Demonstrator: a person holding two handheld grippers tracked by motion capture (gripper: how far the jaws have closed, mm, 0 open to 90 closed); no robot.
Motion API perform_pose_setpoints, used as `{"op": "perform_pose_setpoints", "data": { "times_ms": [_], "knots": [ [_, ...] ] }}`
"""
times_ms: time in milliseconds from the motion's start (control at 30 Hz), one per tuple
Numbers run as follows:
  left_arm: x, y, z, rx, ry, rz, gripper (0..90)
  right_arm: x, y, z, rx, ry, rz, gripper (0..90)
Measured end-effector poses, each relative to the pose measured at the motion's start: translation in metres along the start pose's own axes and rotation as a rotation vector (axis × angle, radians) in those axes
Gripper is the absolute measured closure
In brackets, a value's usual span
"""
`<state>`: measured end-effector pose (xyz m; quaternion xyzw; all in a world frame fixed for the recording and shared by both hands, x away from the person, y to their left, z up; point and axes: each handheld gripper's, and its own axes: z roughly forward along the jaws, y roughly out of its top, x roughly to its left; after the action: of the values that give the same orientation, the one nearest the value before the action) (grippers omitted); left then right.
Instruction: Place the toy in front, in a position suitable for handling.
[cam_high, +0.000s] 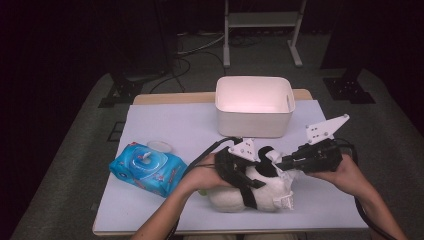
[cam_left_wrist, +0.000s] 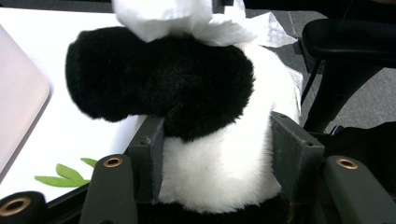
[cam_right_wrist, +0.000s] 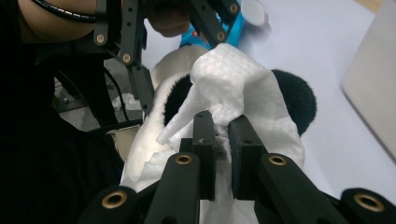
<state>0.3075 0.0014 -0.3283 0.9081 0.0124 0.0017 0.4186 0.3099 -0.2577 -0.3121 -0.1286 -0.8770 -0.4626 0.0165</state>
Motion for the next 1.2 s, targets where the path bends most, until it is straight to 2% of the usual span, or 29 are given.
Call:
{"op": "perform_pose_setpoints", "data": {
  "times_ms": [200, 367, 467, 667, 800, 1000, 1067, 1200],
  "knots": [
    [0.001, 0.0, 0.012, 0.039, 0.006, 0.002, 42.9, -0.002, -0.02, 0.007, 0.048, -0.008, 0.032, 81.8],
    [0.001, 0.005, 0.018, 0.064, 0.011, 0.0, 42.8, -0.001, -0.015, 0.008, 0.038, -0.005, 0.019, 81.8],
    [0.001, 0.007, 0.021, 0.084, 0.011, 0.01, 42.1, 0.002, -0.008, 0.014, 0.058, -0.002, -0.002, 81.8],
    [-0.001, 0.006, 0.02, 0.075, 0.017, 0.007, 35.0, -0.002, -0.017, 0.015, 0.039, 0.019, 0.029, 81.8],
    [-0.002, 0.005, 0.014, 0.078, 0.035, 0.009, 30.1, -0.002, -0.019, 0.014, 0.044, 0.015, 0.032, 81.9],
    [-0.002, -0.004, -0.004, 0.068, 0.062, -0.002, 27.5, -0.002, -0.018, 0.015, 0.059, 0.01, 0.035, 81.8],
    [0.0, -0.014, -0.017, 0.062, 0.086, -0.025, 25.7, -0.003, -0.017, 0.016, 0.069, 0.004, 0.032, 81.9],
    [0.0, -0.024, -0.026, 0.058, 0.101, -0.046, 24.3, -0.005, -0.017, 0.017, 0.073, 0.0, 0.04, 81.9]
  ]
}}
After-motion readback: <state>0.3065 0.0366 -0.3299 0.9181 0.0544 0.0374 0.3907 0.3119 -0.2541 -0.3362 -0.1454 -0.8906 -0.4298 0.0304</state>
